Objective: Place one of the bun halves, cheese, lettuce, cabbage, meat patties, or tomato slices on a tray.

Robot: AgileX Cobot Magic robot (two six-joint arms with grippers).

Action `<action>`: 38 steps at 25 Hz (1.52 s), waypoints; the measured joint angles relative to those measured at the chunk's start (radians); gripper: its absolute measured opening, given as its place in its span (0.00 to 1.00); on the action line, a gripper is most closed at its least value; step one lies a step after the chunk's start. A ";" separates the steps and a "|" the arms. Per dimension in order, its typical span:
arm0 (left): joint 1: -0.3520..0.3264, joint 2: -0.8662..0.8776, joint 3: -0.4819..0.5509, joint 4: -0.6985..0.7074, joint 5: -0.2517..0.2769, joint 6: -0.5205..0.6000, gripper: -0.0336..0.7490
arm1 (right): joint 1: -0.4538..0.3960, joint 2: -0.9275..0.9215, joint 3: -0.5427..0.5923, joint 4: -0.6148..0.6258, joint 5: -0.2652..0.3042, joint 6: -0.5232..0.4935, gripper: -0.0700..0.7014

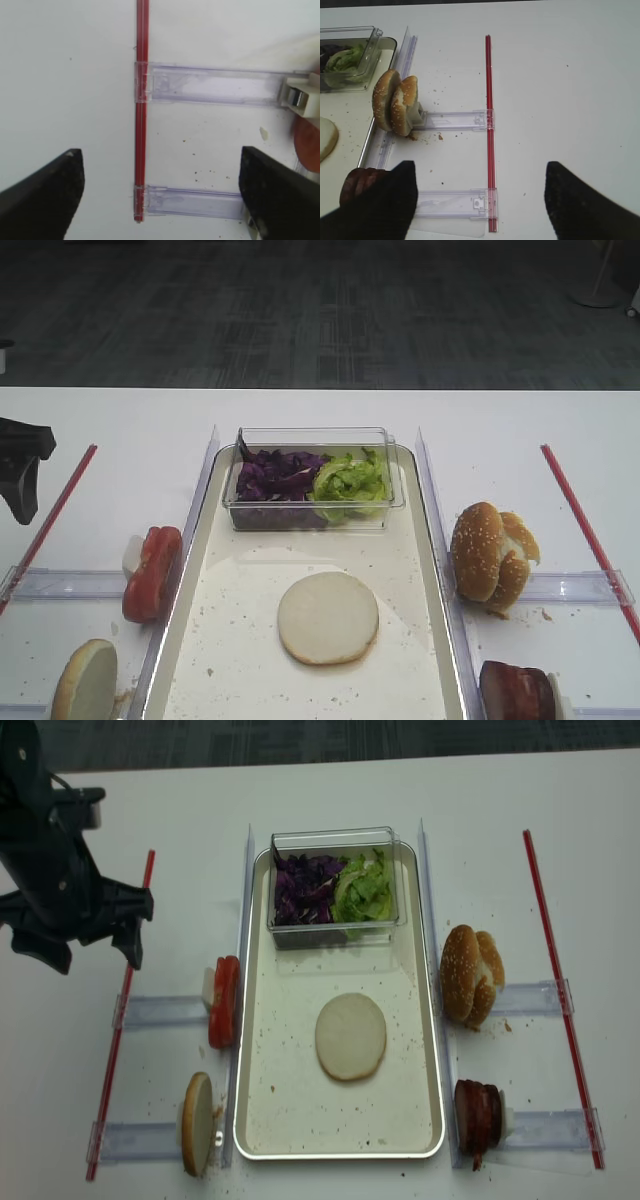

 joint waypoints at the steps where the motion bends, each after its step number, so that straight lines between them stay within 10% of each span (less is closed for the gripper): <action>1: 0.005 0.000 0.000 0.002 0.004 0.002 0.78 | 0.000 0.000 0.000 0.000 0.000 0.000 0.81; 38: 0.009 -1.083 0.576 0.031 0.057 0.010 0.75 | 0.000 0.000 0.000 0.000 0.000 0.000 0.81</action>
